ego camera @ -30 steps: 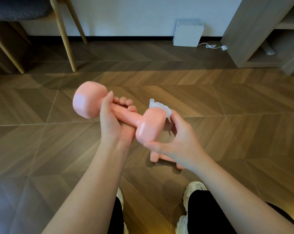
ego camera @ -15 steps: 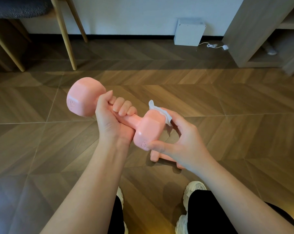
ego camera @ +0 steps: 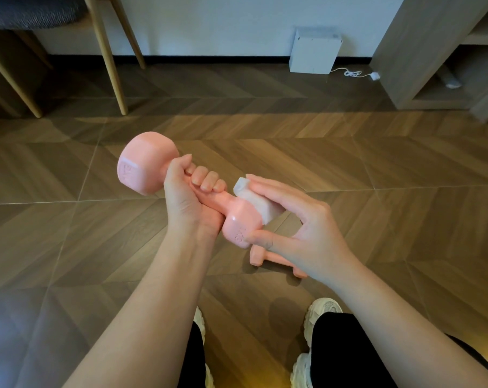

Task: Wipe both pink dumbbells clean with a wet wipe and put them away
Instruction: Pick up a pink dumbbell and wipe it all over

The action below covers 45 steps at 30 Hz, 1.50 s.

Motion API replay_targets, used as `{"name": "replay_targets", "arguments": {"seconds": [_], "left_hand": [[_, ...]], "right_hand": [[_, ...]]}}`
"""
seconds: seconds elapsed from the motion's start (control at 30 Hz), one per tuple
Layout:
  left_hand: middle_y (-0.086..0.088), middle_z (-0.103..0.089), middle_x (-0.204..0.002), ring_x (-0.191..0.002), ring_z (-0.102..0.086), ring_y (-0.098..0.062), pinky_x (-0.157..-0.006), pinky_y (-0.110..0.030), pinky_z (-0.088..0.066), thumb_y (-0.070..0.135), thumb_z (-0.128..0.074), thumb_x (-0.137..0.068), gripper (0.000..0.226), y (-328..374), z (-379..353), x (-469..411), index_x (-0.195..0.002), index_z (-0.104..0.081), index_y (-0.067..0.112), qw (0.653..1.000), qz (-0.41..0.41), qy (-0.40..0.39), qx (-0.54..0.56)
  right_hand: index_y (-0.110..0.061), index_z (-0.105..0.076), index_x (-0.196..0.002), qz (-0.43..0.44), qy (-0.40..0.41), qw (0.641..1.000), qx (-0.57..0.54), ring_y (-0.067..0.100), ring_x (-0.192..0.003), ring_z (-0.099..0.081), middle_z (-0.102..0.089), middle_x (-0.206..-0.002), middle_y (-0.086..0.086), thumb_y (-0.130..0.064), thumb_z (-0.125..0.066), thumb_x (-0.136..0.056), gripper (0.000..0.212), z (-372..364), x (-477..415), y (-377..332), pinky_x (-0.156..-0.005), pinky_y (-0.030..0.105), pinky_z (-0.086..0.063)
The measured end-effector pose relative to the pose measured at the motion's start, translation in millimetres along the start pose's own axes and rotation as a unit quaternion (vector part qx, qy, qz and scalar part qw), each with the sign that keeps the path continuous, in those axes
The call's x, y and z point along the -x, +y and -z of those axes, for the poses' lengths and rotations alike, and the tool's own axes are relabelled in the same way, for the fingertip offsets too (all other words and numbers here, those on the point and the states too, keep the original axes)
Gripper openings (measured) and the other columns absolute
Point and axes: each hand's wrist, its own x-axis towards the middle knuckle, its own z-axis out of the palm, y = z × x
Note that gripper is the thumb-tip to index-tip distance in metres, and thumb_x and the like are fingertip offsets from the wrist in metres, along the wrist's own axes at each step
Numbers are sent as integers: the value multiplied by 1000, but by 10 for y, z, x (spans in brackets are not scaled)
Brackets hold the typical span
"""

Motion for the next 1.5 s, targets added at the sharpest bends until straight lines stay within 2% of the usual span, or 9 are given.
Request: {"name": "replay_targets", "arguments": {"seconds": [0.17, 0.37, 0.5, 0.7, 0.9, 1.0, 1.13, 1.3, 1.5], "left_hand": [[8, -24, -45, -36, -26, -9, -40, -20, -28, 18, -49, -93, 35, -18, 31, -49, -62, -32, 21, 999, 8, 37, -13], [7, -23, -46, -35, -25, -8, -38, -19, -28, 18, -51, -95, 37, -53, 35, -60, -65, -31, 19, 998, 19, 66, 7], [7, -30, -50, -39, -31, -8, -42, -19, -31, 21, -54, -95, 34, -57, 34, -51, -67, -36, 19, 998, 23, 62, 23], [-3, -66, -76, -75, -71, -19, -69, -26, -57, 24, -61, -93, 33, -20, -11, 7, -65, -47, 14, 998, 17, -29, 48], [9, -30, -47, -40, -30, -6, -41, -18, -30, 23, -55, -92, 37, 12, -6, 12, -58, -39, 21, 998, 35, -23, 40], [9, -28, -46, -38, -28, -7, -40, -18, -29, 21, -53, -91, 37, 33, -8, 10, -57, -38, 20, 998, 37, -14, 57], [9, -28, -47, -38, -28, -7, -41, -19, -29, 20, -52, -91, 35, 39, 1, -13, -60, -37, 20, 999, 18, 1, 31], [9, -26, -47, -39, -27, -8, -41, -18, -28, 20, -52, -92, 38, 15, -9, -2, -57, -36, 20, 999, 37, 2, 31], [8, -26, -48, -40, -27, -8, -43, -20, -28, 19, -52, -91, 37, -14, 7, -19, -58, -35, 20, 999, 33, 16, 7]], "right_hand": [[-40, -56, -133, -108, -61, 991, -50, 0, -98, -64, -68, -107, -13, -37, -80, -78, 60, -10, -14, 27, -64, 23, -53], [-26, -49, -142, -17, -53, 998, 39, -4, -136, -39, -46, -146, -20, -36, -83, -74, 77, -73, -25, 68, -111, 19, -32], [-39, -39, -138, -27, -59, 994, 93, -10, -129, -40, -42, -136, -33, -34, -93, -59, 95, -115, -40, 87, -107, 14, -32], [-44, -52, -126, -115, -31, 984, -133, -13, -119, -50, -59, -128, -28, -29, -91, -55, 82, -89, -53, 34, -88, 4, -41], [-46, -53, -123, -95, -7, 988, -121, -14, -114, -50, -60, -117, -36, -44, -84, -53, 77, -92, 4, 8, -89, 2, -36], [-41, -55, -127, -44, 14, 997, -54, -6, -126, -48, -59, -130, -25, -45, -84, -59, 74, -49, -1, -40, -94, 9, -41], [-52, -53, -123, -117, -44, 990, -59, -8, -112, -55, -65, -119, -18, -46, -84, -62, 69, -24, -36, -55, -66, 22, -53], [-33, -60, -130, -44, 7, 999, -20, 0, -123, -53, -62, -128, -18, -33, -88, -66, 70, -9, 0, -73, -88, 13, -47], [-46, -59, -126, -56, -21, 998, -25, 1, -112, -58, -61, -130, -21, -36, -87, -68, 65, 17, 0, -72, -84, 17, -54]]}}
